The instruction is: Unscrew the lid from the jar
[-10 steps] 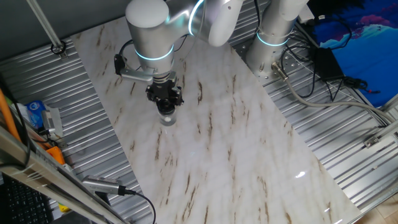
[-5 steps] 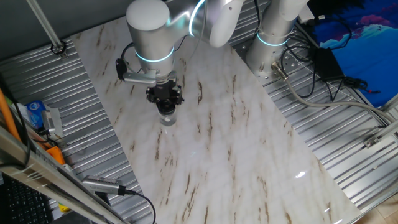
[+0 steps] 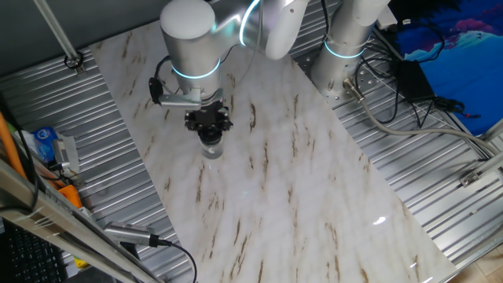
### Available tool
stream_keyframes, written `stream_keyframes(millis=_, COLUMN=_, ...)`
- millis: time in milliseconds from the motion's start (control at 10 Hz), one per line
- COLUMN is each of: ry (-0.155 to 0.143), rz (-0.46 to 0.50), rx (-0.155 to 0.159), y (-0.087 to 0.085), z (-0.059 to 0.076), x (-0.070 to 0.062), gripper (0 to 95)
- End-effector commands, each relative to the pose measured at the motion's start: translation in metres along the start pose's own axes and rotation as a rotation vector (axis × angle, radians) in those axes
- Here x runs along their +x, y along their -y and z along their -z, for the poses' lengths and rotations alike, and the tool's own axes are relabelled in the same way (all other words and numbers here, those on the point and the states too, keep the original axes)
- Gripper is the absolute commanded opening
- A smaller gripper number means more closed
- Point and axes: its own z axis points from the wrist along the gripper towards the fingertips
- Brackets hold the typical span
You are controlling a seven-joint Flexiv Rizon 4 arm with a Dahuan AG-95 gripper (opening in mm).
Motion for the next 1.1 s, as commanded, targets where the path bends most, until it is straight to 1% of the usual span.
stream_keyframes(millis=100, ry=-0.001, rz=0.088, rx=0.006, y=0.0006, z=-0.0011, x=0.0006, gripper=0.0)
stream_keyframes(millis=200, ry=-0.002, rz=0.135, rx=0.007, y=0.0006, z=-0.0011, x=0.0006, gripper=0.0)
stream_keyframes(millis=900, ry=-0.018, rz=0.265, rx=0.022, y=-0.0007, z=0.0005, x=0.0024, gripper=0.0)
stream_keyframes(millis=1100, ry=-0.021, rz=0.3, rx=0.032, y=-0.0008, z=0.0007, x=0.0025, gripper=0.0)
